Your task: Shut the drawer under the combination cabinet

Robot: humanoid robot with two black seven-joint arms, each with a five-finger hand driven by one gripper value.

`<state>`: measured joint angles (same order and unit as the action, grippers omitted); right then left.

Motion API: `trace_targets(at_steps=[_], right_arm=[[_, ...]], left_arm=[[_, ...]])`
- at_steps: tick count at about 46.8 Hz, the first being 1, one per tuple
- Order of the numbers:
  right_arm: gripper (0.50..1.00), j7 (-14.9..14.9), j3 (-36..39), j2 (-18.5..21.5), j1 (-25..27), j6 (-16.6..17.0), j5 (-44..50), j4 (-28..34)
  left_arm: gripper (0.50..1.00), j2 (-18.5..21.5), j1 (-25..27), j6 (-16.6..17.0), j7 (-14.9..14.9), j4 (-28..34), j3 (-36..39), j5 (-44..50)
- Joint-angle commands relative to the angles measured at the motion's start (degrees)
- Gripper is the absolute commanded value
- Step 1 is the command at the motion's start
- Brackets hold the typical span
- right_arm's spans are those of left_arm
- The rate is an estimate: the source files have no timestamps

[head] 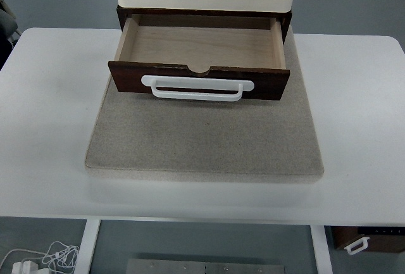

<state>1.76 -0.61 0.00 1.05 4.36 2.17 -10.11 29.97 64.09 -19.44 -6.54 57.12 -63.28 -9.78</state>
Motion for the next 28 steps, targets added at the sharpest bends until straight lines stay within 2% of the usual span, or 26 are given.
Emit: trace_targets(at_steps=[1,28], right_arm=[[0.952,0.0,0.0,0.0,0.0,0.0,0.0,0.0],[0.952,0.0,0.0,0.0,0.0,0.0,0.0,0.0]], left_arm=[[1.0,1.0,0.0,0.0,0.0,3.2,1.8,-0.9],[1.0,4.0,-0.3,-0.1,0.6,18.9,8.9,-7.2]])
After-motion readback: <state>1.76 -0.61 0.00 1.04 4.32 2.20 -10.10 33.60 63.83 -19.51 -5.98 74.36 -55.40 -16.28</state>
